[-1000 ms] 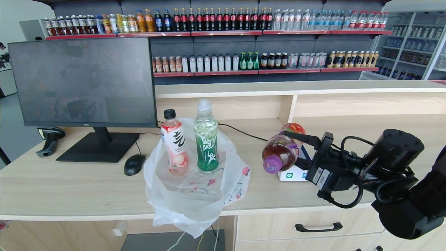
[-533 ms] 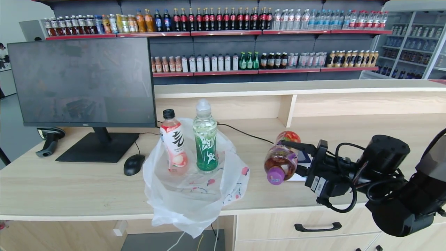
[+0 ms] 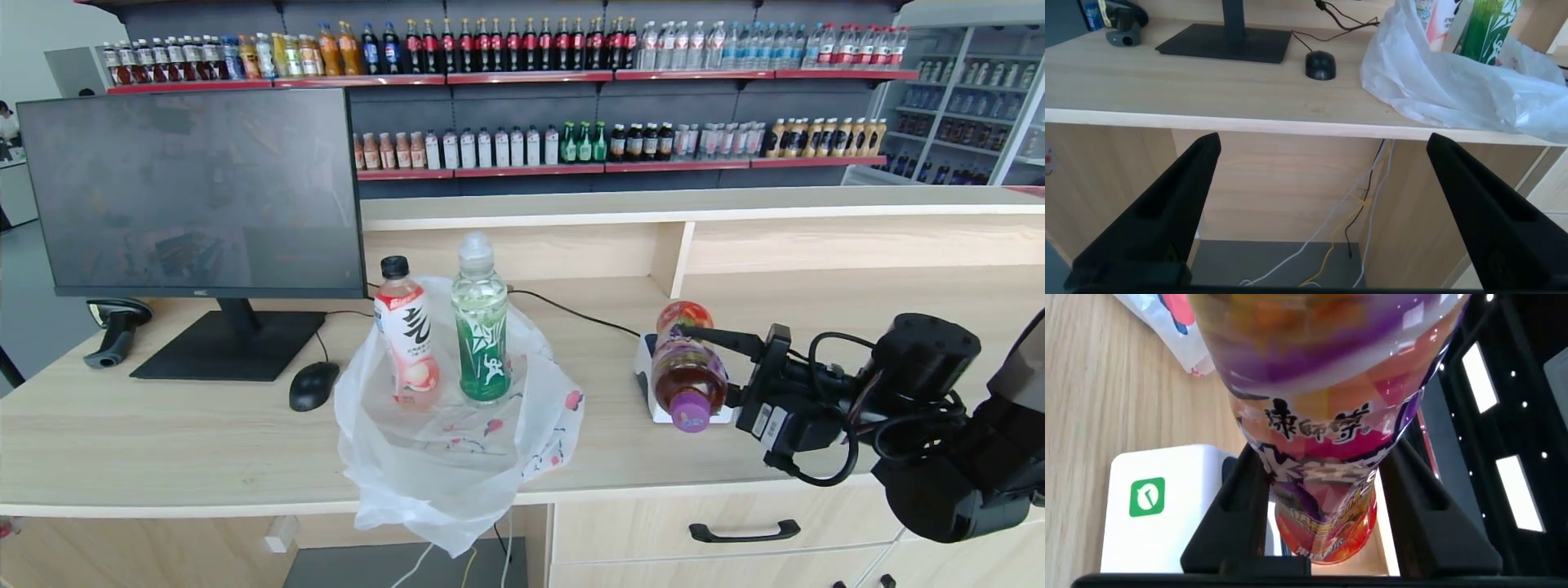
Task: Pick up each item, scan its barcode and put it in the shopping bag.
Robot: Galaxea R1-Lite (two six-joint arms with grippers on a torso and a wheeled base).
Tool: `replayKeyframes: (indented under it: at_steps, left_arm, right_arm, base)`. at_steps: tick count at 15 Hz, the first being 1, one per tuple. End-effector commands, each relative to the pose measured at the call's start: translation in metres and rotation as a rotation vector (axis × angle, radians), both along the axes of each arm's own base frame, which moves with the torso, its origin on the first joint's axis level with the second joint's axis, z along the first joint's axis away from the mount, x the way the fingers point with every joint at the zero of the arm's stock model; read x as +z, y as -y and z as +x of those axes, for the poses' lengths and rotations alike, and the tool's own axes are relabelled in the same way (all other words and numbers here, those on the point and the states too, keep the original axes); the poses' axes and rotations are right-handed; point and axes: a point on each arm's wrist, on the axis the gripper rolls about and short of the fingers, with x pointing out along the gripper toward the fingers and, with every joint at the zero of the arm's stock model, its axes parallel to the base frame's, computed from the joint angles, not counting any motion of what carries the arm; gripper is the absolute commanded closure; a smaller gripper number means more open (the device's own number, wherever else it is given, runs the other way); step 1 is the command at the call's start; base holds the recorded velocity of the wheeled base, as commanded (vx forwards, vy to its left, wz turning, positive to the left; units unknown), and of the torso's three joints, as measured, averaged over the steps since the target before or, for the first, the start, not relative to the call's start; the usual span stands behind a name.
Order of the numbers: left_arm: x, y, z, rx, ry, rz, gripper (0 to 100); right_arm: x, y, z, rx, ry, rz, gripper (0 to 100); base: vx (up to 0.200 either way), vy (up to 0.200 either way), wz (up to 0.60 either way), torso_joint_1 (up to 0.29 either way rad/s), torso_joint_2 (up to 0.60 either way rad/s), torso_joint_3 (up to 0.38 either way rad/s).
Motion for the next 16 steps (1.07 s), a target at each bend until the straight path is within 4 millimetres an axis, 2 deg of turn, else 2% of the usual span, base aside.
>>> replayKeyframes:
  at_steps: [1,7,16]
  left_arm:
    - [0.000,0.000,0.000,0.000,0.001,0.000,0]
    - [0.000,0.000,0.000,0.000,0.001,0.000,0]
    - [0.000,0.000,0.000,0.000,0.001,0.000,0]
  right_arm:
    - [0.004,0.005,-0.002,-0.014,0.009,0.002,100]
    - [0.013,0.016,-0.019,-0.042,0.008,0.003,100]
    - [0.009,0.022,-0.019,-0.062,-0.004,-0.003,100]
  base:
    - [0.000,0.000,0.00,0.000,0.00,0.000]
    - [0.000,0.000,0.00,0.000,0.00,0.000]
    - [0.000,0.000,0.00,0.000,0.00,0.000]
